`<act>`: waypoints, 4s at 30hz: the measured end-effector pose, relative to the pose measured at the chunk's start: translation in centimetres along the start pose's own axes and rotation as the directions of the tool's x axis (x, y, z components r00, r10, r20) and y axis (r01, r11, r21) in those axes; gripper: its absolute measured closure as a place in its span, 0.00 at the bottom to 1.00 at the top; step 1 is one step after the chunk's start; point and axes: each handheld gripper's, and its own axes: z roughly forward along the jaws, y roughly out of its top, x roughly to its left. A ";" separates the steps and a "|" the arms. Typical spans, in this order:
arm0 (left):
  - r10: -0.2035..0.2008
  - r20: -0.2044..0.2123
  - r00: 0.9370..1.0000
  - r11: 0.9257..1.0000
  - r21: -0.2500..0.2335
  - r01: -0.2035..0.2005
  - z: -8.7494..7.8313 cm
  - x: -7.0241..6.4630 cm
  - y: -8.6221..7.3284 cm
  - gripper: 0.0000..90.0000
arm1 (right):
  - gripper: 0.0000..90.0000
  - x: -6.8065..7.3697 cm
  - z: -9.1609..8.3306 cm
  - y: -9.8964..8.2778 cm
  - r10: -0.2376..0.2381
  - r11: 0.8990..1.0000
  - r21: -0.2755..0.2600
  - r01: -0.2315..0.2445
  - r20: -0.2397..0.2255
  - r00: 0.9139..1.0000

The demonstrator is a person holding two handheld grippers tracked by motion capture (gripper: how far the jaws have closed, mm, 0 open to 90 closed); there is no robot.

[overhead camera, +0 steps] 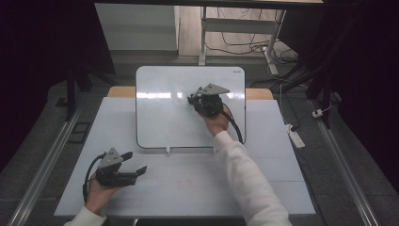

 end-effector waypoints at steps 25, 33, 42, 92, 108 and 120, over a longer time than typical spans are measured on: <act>0.001 0.015 1.000 0.998 -0.065 0.000 0.1 -0.5 0.7 0.30 | 0.86 3.2 -9.5 -5.5 0.059 0.992 0.124 -0.024 -0.280 0.958; 0.075 0.041 0.996 0.991 -0.115 -0.070 0.3 -2.0 2.6 0.34 | 0.86 5.5 -11.4 -8.0 0.100 0.979 0.201 -0.024 -0.381 0.919; 0.235 0.086 0.968 0.962 -0.163 -0.220 1.3 -5.5 8.0 0.34 | 0.86 5.9 -12.1 -9.4 0.143 0.971 0.234 -0.046 -0.418 0.897; 0.072 0.351 0.933 0.989 -0.146 -0.022 10.5 -8.0 12.5 0.90 | 0.58 9.3 -15.3 -10.8 0.044 0.998 0.048 -0.044 -0.004 0.999; 0.062 0.330 0.942 0.985 -0.173 -0.004 11.8 -10.0 12.8 0.90 | 0.85 10.5 -14.0 -10.4 0.048 0.999 0.009 -0.049 0.117 0.992; 0.043 0.357 0.933 0.982 -0.185 0.026 11.4 -9.4 12.7 0.65 | 0.90 9.2 -14.5 -10.2 0.080 0.996 0.015 -0.083 0.116 0.990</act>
